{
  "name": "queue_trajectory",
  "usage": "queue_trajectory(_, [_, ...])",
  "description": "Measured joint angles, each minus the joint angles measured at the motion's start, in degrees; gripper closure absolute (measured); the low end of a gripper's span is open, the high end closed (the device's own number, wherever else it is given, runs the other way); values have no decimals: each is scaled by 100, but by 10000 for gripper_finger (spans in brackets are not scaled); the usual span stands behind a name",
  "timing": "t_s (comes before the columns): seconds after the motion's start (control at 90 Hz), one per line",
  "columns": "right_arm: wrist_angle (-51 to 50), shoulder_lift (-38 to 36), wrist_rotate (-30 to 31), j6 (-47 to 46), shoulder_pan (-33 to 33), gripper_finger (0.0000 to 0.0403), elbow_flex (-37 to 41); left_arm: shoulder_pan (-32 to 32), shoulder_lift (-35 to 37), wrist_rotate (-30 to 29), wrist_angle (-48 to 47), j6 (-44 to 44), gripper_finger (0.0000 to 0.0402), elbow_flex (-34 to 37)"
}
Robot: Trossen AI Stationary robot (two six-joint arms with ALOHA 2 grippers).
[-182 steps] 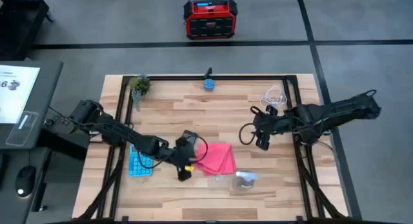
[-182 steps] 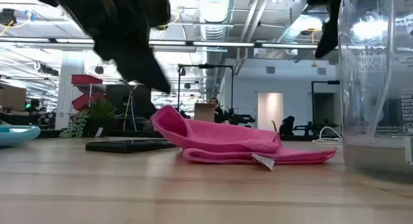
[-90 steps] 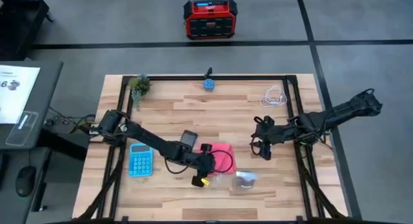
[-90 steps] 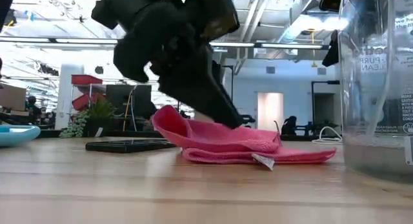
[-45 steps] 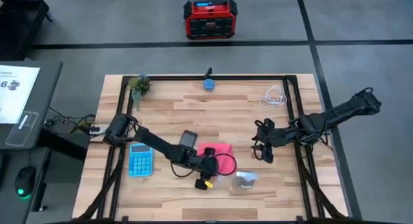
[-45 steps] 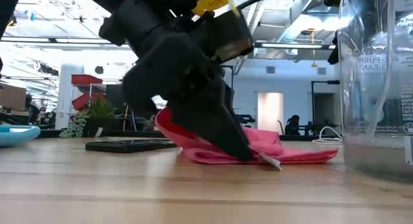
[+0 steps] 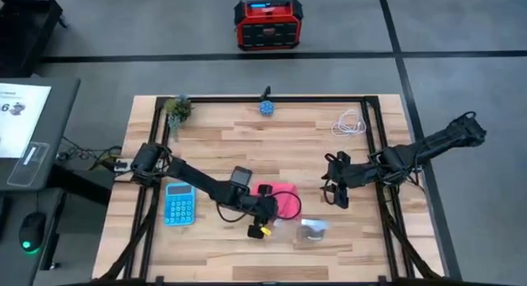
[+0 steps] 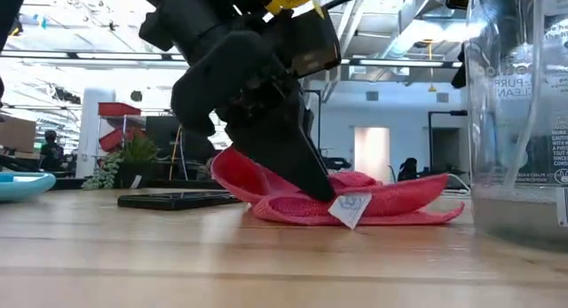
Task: Apply microfiber cloth
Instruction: Spray the front of the black cellphone using transparent spray bottle
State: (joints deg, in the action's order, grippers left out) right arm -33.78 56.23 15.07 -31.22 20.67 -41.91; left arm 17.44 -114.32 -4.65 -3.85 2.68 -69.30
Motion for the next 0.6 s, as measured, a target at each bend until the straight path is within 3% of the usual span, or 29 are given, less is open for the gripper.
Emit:
queue_trajectory(0.367, [0, 0, 0, -26, 0, 239, 0, -9, 0, 289, 110, 98, 328, 0])
queue_trajectory(0.6, [-1, 0, 0, -31, 0, 239, 0, -42, -4, 264, 121, 97, 356, 3])
